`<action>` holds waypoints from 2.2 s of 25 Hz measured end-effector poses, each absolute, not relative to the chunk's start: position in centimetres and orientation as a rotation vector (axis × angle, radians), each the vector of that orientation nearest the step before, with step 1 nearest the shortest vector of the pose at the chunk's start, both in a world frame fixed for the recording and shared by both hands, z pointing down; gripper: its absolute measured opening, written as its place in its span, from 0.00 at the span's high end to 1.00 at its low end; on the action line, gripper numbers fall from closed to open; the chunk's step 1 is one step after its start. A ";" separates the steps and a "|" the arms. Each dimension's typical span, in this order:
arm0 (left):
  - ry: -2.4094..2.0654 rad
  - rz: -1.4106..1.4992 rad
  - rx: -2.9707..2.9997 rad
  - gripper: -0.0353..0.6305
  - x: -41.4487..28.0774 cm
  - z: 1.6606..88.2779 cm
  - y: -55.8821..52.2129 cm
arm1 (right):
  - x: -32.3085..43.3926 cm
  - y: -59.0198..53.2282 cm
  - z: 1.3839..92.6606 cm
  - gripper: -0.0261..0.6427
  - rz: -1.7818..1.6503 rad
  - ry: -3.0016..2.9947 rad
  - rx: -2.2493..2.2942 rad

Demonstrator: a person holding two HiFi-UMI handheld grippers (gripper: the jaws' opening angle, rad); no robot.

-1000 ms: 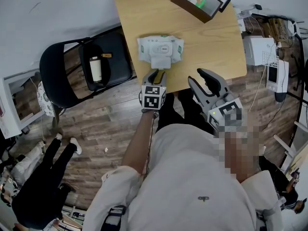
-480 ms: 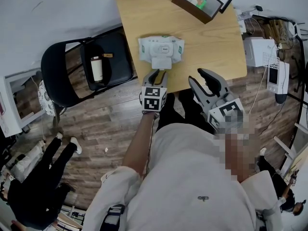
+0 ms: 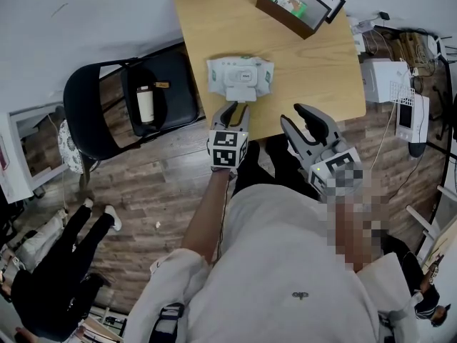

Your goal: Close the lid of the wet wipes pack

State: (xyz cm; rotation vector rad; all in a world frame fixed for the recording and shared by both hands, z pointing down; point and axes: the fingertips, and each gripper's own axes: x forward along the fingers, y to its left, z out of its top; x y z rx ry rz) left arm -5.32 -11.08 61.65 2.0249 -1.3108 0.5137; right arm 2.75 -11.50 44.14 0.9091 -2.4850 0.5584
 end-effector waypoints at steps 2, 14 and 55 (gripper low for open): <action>-1.318 0.503 2.031 0.81 -5.4 61.2 -11.5 | 2.7 -11.4 44.1 0.76 0.560 -2.484 0.909; -1.338 0.461 2.070 0.81 -5.5 59.7 -13.0 | 2.8 -11.2 44.2 0.76 0.563 -2.486 0.917; -1.372 0.571 2.140 0.85 -6.1 61.0 -20.6 | 3.4 -12.5 45.4 0.76 0.605 -2.449 0.947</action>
